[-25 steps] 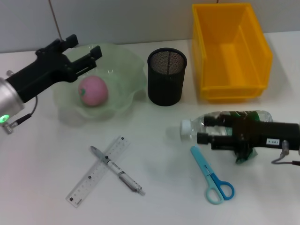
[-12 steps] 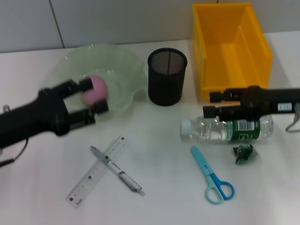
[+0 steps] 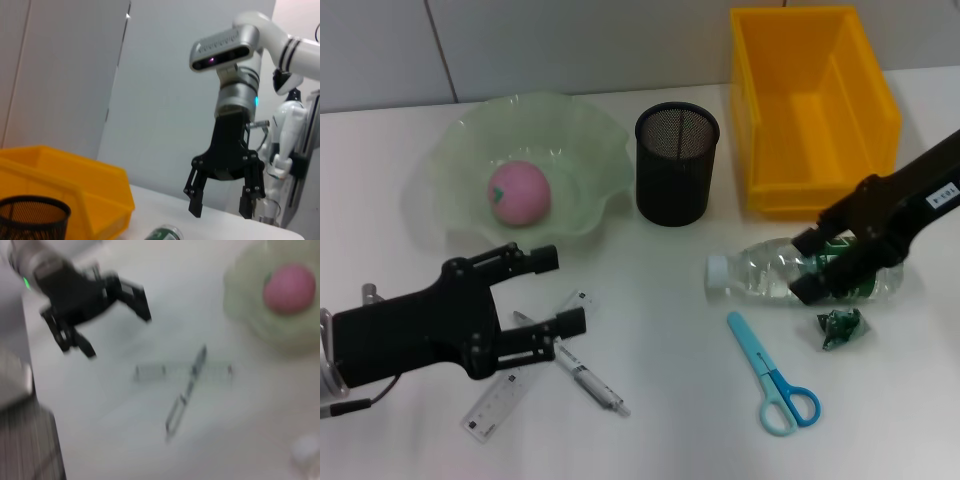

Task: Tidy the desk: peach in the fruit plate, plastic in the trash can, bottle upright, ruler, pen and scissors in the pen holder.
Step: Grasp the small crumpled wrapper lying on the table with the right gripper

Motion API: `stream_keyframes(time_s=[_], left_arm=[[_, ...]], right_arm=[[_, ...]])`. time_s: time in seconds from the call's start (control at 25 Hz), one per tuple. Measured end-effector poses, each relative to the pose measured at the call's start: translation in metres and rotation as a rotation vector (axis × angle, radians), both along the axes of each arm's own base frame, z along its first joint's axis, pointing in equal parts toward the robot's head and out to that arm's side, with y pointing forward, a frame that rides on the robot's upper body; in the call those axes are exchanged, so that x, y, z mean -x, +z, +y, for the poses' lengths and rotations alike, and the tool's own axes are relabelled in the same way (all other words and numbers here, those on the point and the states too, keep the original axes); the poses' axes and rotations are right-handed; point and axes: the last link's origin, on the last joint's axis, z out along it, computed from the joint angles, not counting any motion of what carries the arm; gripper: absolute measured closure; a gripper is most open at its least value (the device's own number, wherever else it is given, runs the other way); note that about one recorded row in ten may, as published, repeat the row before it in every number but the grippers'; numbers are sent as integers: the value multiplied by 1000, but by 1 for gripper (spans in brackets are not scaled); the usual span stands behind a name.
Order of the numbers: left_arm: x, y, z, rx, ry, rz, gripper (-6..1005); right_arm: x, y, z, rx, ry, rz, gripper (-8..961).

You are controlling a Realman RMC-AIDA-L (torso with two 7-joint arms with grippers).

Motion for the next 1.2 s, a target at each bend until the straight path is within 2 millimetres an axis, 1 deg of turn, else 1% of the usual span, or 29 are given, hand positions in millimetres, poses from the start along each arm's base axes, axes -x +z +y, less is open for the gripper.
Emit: stream_keyframes(time_s=[0.12,0.32,0.6,0.84,1.0,1.12,1.2], left_arm=[[3,-4,-2,15,3,22,190],[5,-7,-1,17,22,40,190],[5,-14,-1,10,39,47,190],[8,-16,-3,7,56,49,190],[9,-16,-4,8,64,48,191],[10,-16,-4,8,67,48,191],[10,-16,-4,8,67,48,191]], right_arm=[[5,-4,1,41,31,-98,183],[5,-18,-2,110,83,-273,184],[0,-28,-8,111,148,-425,185],[-11,-35,-13,90,169,-500,186],[-15,-40,-12,76,175,-510,187],[-18,-49,-13,72,194,-519,187],[-19,-50,-13,70,199,-522,187]])
